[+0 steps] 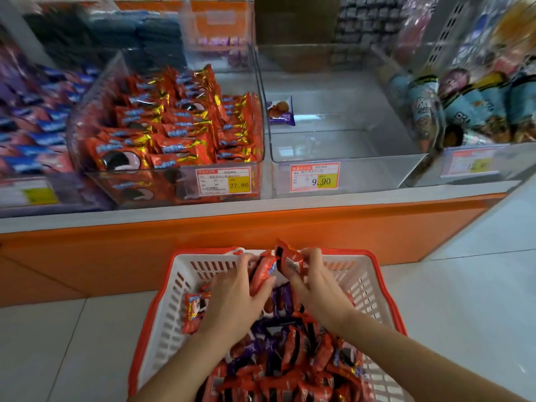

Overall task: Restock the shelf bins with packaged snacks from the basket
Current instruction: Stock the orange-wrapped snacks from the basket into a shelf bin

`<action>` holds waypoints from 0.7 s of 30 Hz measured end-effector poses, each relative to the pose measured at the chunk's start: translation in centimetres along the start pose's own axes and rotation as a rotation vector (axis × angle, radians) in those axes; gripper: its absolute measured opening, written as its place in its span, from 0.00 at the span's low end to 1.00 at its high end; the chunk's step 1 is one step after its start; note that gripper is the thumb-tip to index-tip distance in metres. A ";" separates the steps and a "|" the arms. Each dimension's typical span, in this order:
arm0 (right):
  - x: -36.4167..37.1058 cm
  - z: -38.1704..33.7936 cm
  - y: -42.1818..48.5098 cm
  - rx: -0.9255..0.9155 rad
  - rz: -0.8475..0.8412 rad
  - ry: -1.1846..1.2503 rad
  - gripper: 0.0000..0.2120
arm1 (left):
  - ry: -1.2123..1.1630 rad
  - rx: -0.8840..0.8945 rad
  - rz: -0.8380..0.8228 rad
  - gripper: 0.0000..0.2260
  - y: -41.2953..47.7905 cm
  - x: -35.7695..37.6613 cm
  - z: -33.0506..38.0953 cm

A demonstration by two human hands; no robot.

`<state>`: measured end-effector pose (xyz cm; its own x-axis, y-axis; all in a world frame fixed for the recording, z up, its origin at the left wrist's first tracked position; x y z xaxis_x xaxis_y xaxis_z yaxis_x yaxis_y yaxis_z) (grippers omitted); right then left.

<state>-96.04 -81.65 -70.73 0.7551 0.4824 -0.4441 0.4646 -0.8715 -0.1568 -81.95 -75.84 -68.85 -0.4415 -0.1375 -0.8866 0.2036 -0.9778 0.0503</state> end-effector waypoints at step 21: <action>-1.3 -15.5 -2.0 -0.147 -0.077 0.288 0.26 | -0.547 -0.137 0.163 0.07 -3.7 -13.4 0.6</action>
<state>-90.75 -79.17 -56.17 0.8053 0.5695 -0.1651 0.5712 -0.8197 -0.0414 -77.27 -70.41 -56.88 -0.7747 -0.3812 -0.5044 0.4012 -0.9130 0.0739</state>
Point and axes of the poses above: each hand's wrist, its own y-axis towards the middle knuckle, its own x-axis out of the palm, z = x × y, the point moved 5 cm from there along y, towards the middle knuckle, and after that the axes turned 9 degrees about y, right-handed, at the moved point
